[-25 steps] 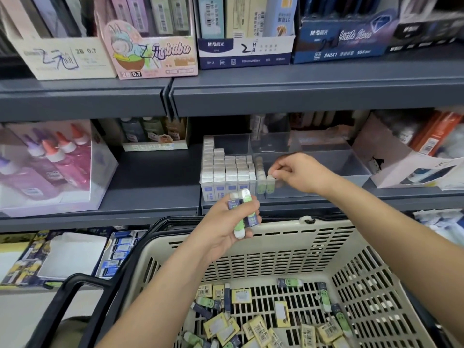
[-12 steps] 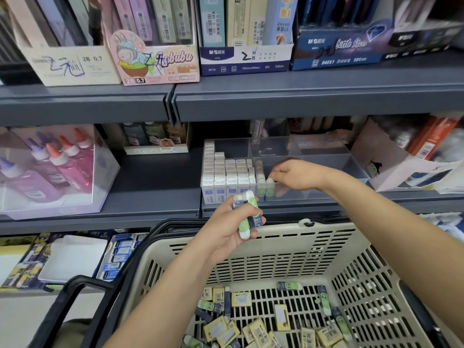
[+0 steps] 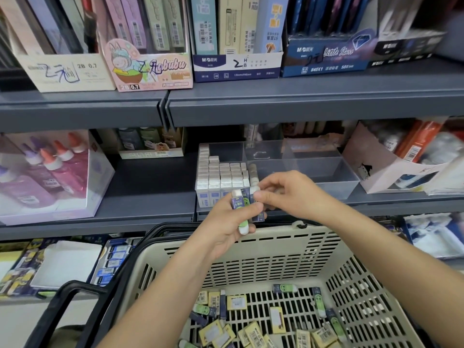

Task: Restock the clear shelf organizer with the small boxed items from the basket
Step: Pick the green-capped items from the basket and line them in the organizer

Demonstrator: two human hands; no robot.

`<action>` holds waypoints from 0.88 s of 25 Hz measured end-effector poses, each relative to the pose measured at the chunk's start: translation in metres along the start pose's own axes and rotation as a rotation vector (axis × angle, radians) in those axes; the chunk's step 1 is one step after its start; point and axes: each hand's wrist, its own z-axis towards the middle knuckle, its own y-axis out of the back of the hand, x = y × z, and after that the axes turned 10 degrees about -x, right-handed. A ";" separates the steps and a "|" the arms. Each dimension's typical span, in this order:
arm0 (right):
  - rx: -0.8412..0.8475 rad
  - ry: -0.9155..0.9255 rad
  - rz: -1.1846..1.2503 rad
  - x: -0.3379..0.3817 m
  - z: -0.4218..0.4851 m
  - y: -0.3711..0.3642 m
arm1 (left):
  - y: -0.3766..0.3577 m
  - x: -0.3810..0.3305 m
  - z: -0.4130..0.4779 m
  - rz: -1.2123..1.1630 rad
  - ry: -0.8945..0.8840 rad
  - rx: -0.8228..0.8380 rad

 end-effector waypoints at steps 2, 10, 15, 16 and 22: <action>0.003 -0.076 0.130 0.000 -0.005 -0.002 | -0.001 0.001 0.001 0.038 -0.019 0.010; -0.324 -0.065 0.141 -0.010 0.032 0.034 | 0.011 -0.004 0.001 -0.026 -0.073 -0.186; -0.168 -0.073 -0.168 -0.020 0.050 0.015 | 0.019 0.000 -0.001 -0.052 -0.063 -0.133; -0.135 -0.079 -0.169 -0.022 0.051 0.012 | 0.020 0.000 -0.001 -0.059 -0.058 -0.124; 0.034 -0.069 -0.357 -0.029 0.056 0.005 | 0.020 0.003 0.001 -0.078 -0.032 -0.085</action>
